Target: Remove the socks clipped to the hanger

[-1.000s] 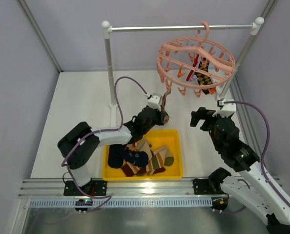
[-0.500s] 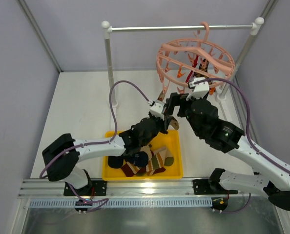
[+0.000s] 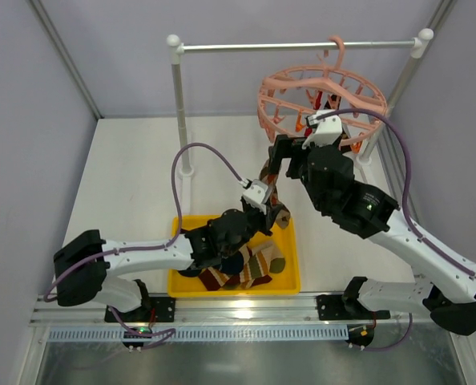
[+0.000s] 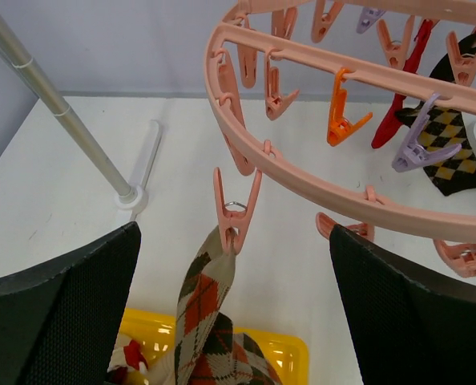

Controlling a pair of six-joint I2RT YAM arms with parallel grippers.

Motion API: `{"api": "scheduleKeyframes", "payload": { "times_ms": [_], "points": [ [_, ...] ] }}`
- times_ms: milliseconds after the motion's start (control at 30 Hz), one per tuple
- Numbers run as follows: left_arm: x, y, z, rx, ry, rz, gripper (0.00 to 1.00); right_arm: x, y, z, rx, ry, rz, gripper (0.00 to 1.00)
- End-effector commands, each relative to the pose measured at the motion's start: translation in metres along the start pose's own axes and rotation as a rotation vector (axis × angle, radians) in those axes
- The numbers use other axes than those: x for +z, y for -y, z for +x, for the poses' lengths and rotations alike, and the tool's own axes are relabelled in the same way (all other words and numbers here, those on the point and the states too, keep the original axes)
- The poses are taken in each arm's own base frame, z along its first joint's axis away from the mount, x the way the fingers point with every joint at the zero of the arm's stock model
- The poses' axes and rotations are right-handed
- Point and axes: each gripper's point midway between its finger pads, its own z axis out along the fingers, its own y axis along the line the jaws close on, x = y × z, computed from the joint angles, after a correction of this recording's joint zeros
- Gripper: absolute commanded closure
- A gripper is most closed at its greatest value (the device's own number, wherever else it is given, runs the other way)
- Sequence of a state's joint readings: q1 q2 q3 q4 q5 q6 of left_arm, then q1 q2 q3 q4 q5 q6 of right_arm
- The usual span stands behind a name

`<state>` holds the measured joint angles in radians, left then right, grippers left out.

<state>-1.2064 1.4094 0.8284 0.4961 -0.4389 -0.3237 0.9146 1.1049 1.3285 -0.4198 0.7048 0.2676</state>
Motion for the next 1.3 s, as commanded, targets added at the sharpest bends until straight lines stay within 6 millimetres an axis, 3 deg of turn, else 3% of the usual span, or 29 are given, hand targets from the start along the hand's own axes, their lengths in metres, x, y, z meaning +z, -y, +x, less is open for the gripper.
{"api": "scheduleKeyframes", "payload": {
  "times_ms": [0,367,767,967,1067,1233,1267],
  "points": [
    [-0.006,0.004,-0.023,0.012,0.059,0.007,1.00,-0.003,-0.002,-0.017,0.032,0.010,0.016,0.00],
    [-0.012,0.020,-0.028,0.041,0.034,0.041,1.00,0.010,-0.004,0.020,0.017,-0.091,0.066,0.00],
    [-0.025,0.029,-0.040,0.031,0.044,0.077,1.00,0.022,0.021,0.029,-0.005,-0.083,0.166,0.00],
    [-0.025,0.028,-0.039,0.039,0.033,0.074,1.00,0.031,0.019,0.032,0.007,-0.068,0.121,0.00],
    [-0.024,0.028,-0.036,0.041,0.026,0.074,1.00,0.034,0.017,0.024,0.015,-0.040,0.109,0.12],
    [-0.023,0.028,-0.032,0.033,0.020,0.074,1.00,0.040,0.012,0.012,0.016,-0.011,0.083,0.23],
    [-0.022,0.028,-0.031,0.032,0.019,0.074,1.00,0.041,0.011,0.011,0.011,-0.010,0.082,0.30]
  ]
}}
